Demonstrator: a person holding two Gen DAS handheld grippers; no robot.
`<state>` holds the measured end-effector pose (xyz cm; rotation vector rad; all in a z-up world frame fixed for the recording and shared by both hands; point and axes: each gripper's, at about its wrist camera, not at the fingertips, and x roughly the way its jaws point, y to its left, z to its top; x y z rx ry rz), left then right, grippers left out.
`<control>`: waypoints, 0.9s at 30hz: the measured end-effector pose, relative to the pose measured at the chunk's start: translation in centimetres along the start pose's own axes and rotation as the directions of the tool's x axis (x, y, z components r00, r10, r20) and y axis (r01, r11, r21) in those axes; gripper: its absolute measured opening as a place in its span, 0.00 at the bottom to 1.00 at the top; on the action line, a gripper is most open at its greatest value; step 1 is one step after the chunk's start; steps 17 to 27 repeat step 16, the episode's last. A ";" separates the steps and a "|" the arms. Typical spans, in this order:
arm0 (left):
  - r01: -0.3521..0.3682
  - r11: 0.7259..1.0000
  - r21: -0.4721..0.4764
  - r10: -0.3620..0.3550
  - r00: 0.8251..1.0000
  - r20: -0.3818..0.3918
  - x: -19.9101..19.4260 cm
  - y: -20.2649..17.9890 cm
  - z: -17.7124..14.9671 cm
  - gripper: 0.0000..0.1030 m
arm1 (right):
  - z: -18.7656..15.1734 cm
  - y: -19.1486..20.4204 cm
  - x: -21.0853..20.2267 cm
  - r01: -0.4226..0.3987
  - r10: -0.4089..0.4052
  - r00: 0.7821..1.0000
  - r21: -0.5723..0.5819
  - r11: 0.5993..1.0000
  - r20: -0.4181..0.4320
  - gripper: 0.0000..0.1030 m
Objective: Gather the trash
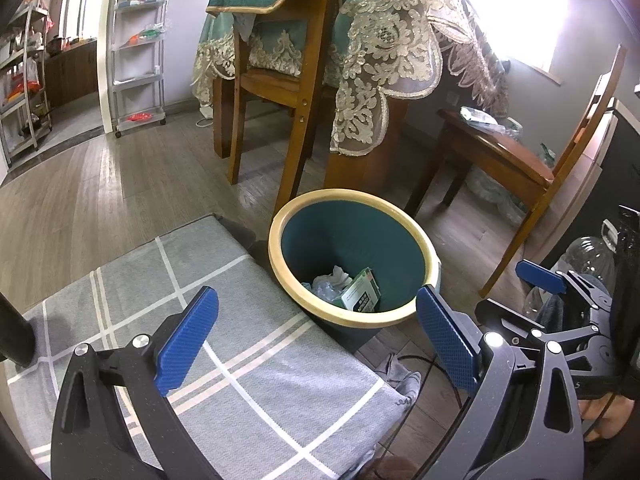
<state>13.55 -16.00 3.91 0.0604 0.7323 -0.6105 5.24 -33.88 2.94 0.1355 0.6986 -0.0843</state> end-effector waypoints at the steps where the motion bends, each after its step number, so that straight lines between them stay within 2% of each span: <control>1: 0.002 1.000 0.001 -0.002 1.000 0.001 0.0 -0.1 0.0 0.94 | 0.0 0.0 -0.1 0.000 0.000 1.000 0.000 1.000 0.002 0.93; 27: 0.005 1.000 0.010 -0.005 1.000 -0.010 0.3 -0.3 -0.1 0.94 | 0.0 -0.1 -0.1 -0.001 0.001 1.000 0.002 1.000 0.002 0.93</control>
